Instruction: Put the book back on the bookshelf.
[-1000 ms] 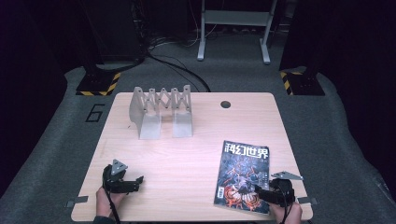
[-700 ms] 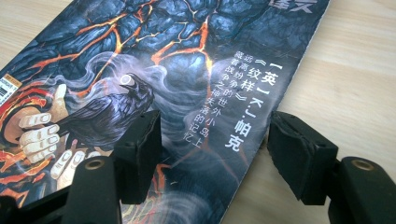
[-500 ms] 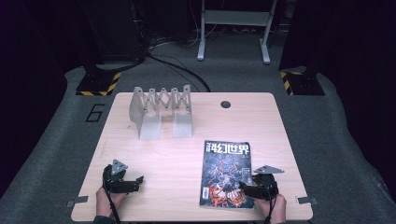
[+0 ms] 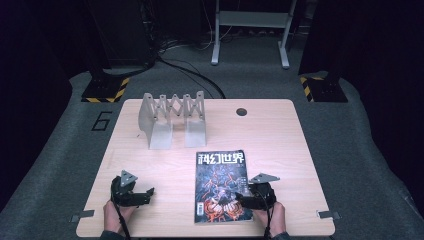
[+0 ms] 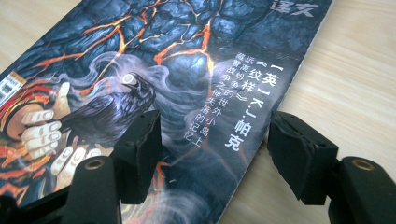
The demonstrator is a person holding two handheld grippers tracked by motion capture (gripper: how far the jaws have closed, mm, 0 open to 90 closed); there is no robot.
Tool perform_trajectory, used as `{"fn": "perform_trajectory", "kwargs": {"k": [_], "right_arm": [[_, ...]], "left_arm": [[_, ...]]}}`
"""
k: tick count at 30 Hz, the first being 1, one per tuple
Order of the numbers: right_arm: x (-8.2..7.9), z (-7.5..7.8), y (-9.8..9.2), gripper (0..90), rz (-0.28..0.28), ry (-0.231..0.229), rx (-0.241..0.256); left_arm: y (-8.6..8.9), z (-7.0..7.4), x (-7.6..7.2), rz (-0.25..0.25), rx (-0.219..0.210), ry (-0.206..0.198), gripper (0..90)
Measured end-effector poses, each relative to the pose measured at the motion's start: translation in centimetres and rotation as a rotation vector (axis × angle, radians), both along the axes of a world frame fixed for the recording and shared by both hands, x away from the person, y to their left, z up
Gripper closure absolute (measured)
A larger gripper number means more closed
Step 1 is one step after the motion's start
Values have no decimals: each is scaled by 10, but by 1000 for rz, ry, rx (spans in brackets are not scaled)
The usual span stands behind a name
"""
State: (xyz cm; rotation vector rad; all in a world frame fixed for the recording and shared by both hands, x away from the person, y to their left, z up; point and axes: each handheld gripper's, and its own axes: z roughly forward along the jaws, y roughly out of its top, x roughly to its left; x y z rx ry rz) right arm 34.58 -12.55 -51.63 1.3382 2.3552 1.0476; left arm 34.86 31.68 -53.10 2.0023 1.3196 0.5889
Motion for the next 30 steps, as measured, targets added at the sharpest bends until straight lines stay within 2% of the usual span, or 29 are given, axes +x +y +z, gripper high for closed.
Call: {"fn": "perform_trajectory", "kwargs": {"k": [1, 2, 3, 4, 5, 6, 8, 10, 13, 15, 17, 18, 19, 20, 21, 22, 23, 25, 26, 27, 30], "right_arm": [[6, 1, 2, 314, 42, 7, -8], [10, 2, 1, 282, 49, 16, -9], [10, 2, 1, 282, 49, 16, -9], [14, 3, 1, 279, 47, 41, -8], [24, 6, 0, 279, 48, 68, -17], [27, 7, 0, 279, 45, 76, -23], [34, 8, 1, 280, 43, 98, -36], [40, 10, 2, 286, 41, 111, -49], [46, 11, 4, 292, 32, 128, -58], [51, 13, 6, 298, 23, 149, -61], [56, 14, 8, 306, 31, 175, -65], [58, 14, 10, 315, 24, 169, -66], [59, 15, 11, 321, 24, 173, -71], [60, 15, 12, 325, 31, 178, -75], [60, 16, 13, 331, 20, 182, -83], [61, 16, 13, 338, 17, 183, -83], [62, 16, 11, 353, 20, 184, -80], [62, 16, 10, 360, 22, 187, -73], [62, 16, 9, 371, 21, 192, -66], [63, 15, 5, 392, 23, 197, -29], [64, 13, -2, 423, 30, 201, 30]], "left_arm": [[-5, 1, 2, 35, 6, 9, 45], [-8, 2, 3, 27, 7, 30, 46], [-8, 2, 3, 27, 7, 30, 40], [-15, 4, 4, 11, -25, 40, 40], [-25, 5, 5, -11, -68, 33, 0], [-31, 6, 6, -37, -80, 35, 2], [-47, 7, 10, -55, -86, 20, 2], [-63, 7, 15, -98, -90, 31, 2], [-83, 7, 22, -141, -57, 33, 2], [-93, 5, 27, -150, -59, 25, 6], [-98, 2, 32, -168, -39, 32, 19], [-101, 1, 33, -153, -49, 20, 13], [-102, 1, 34, -161, -38, 27, 14], [-103, 1, 35, -158, -31, 12, 15], [-103, 2, 35, -177, -2, 27, 14], [-106, 1, 35, -166, 7, 20, 13], [-108, 1, 35, -179, 26, 20, 8], [-111, 1, 35, -186, 23, 25, 5], [-115, 1, 36, -194, 20, 18, 5], [-117, 1, 37, -205, 22, 23, 5], [-119, 1, 37, -211, 28, 16, 5]]}}
